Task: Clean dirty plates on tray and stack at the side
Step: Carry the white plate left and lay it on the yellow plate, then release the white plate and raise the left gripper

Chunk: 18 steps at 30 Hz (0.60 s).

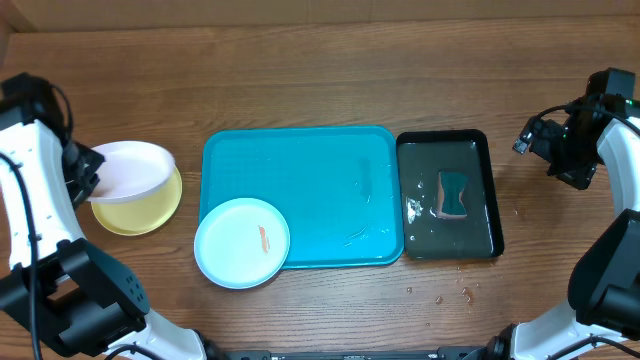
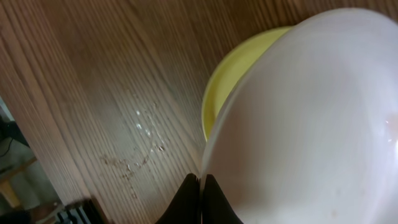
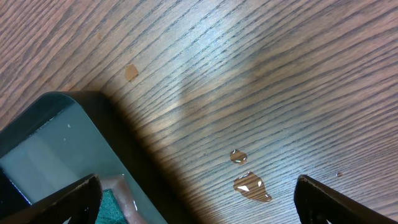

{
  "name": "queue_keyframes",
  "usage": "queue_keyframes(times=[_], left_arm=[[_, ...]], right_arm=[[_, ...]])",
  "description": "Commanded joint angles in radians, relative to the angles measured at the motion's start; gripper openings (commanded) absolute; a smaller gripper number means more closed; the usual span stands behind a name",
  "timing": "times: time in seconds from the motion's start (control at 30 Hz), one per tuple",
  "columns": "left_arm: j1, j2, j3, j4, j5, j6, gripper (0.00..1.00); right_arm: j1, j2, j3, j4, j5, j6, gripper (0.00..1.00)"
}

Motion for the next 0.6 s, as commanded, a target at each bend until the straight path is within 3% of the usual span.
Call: queue_keyframes(times=[0.0,0.37,0.47,0.5,0.57], left_arm=[[0.009,-0.007,-0.051,0.032,-0.039,-0.017,0.04],[-0.003,-0.007,-0.171,0.184,-0.046,0.009,0.06],[-0.003,-0.007,-0.171,0.209,-0.014,0.047,0.54],[-0.003,-0.007,-0.171,0.218,0.014,0.067,0.65],[-0.003,-0.007,-0.171,0.233,0.094,0.109,0.71]], right_arm=[[-0.003,-0.011,0.013,0.005,-0.002,0.003,1.0],[-0.003,-0.011,0.013,0.006,-0.002,0.003,1.0],[-0.003,-0.011,0.013,0.006,-0.002,0.003,1.0],[-0.003,-0.011,0.013,0.005,-0.002,0.003,1.0],[-0.003,-0.011,0.013,0.006,-0.002,0.003,1.0]])
